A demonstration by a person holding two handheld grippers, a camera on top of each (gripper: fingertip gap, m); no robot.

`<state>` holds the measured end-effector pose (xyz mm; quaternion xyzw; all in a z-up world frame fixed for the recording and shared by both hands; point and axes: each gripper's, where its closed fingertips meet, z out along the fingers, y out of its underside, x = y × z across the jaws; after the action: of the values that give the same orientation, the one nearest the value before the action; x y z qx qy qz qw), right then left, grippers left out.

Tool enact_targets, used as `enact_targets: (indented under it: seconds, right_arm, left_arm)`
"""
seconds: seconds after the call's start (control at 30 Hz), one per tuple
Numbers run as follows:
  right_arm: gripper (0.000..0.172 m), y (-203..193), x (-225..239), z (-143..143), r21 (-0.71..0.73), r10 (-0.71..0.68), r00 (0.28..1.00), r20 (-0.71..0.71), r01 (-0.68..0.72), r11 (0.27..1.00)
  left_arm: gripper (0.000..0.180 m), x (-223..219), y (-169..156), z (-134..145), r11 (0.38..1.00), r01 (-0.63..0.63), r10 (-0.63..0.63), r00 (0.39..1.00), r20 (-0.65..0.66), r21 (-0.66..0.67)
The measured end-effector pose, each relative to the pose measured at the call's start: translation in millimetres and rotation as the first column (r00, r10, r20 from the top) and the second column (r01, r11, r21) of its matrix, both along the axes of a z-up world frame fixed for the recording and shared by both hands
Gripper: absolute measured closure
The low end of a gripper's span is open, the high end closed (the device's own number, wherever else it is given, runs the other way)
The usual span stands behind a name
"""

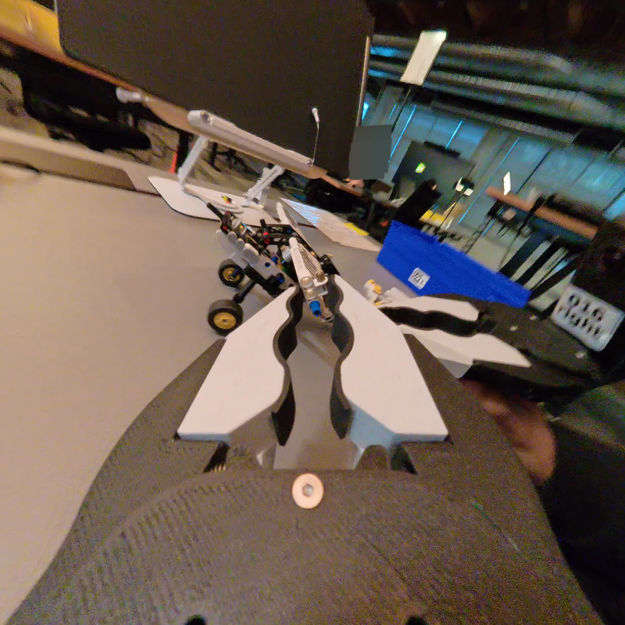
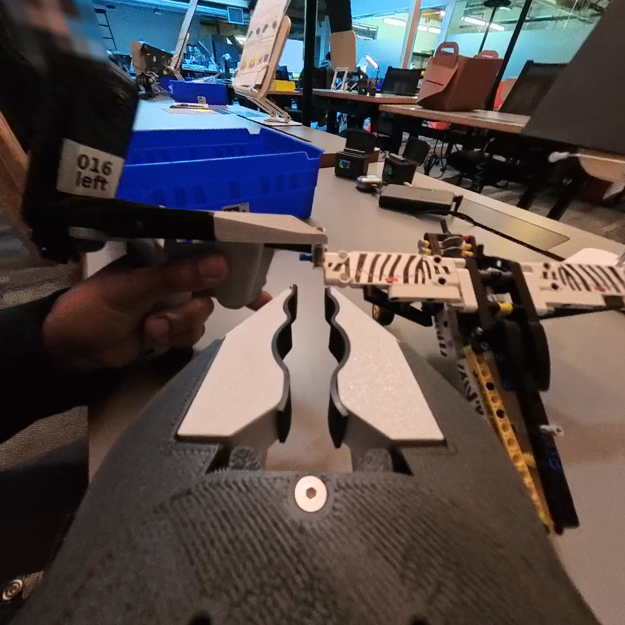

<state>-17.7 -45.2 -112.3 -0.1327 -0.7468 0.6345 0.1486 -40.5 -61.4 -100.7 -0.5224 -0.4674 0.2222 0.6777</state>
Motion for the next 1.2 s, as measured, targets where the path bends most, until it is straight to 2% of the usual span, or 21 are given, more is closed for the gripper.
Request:
enact_targets:
  seconds: [0.07, 0.13, 0.3, 0.4, 0.63, 0.77, 0.93, 1.2]
  right_arm:
    - [0.156, -3.8, -0.4, 3.0, 0.014, -0.018, 0.999, -0.047, 0.018, 1.0]
    - [0.153, -4.5, -1.6, 6.6, 0.044, -0.043, 0.989, -0.145, 0.05, 0.998]
    - [0.161, -10.0, -6.4, 8.7, 0.178, -0.069, 0.913, -0.403, 0.152, 0.972]
    - [0.164, -11.9, -9.4, 5.6, 0.235, -0.053, 0.867, -0.495, 0.192, 0.953]
    - [0.171, -15.6, -9.3, 8.7, 0.257, 0.009, 0.871, -0.491, 0.135, 0.957]
    - [0.17, -18.6, -10.2, 7.9, 0.308, 0.061, 0.878, -0.474, 0.1, 0.946]
    - [0.17, -19.4, -10.1, 8.2, 0.305, 0.08, 0.865, -0.496, 0.087, 0.948]
    - [0.168, -19.3, -10.8, 7.7, 0.27, 0.076, 0.914, -0.398, 0.038, 0.962]
  left_arm:
    - [0.167, 0.2, -0.2, -1.7, 0.989, 0.024, -0.032, 0.998, 0.052, 0.148]
    - [0.168, 1.0, 0.6, -3.9, 0.973, 0.035, -0.054, 0.996, 0.077, 0.23]
    - [0.167, 2.3, 7.0, -5.9, 0.941, 0.071, -0.109, 0.989, 0.097, 0.332]
    - [0.168, 2.4, 6.7, -6.6, 0.922, 0.087, -0.134, 0.986, 0.102, 0.377]
    - [0.168, 2.9, 8.4, -7.7, 0.926, 0.103, -0.149, 0.984, 0.101, 0.363]
    - [0.168, 2.0, 5.6, -8.2, 0.92, 0.1, -0.151, 0.983, 0.107, 0.378]
    - [0.168, 1.8, 5.1, -7.9, 0.915, 0.111, -0.164, 0.981, 0.107, 0.388]
    - [0.168, 1.4, 4.7, -7.9, 0.92, 0.104, -0.154, 0.983, 0.103, 0.378]
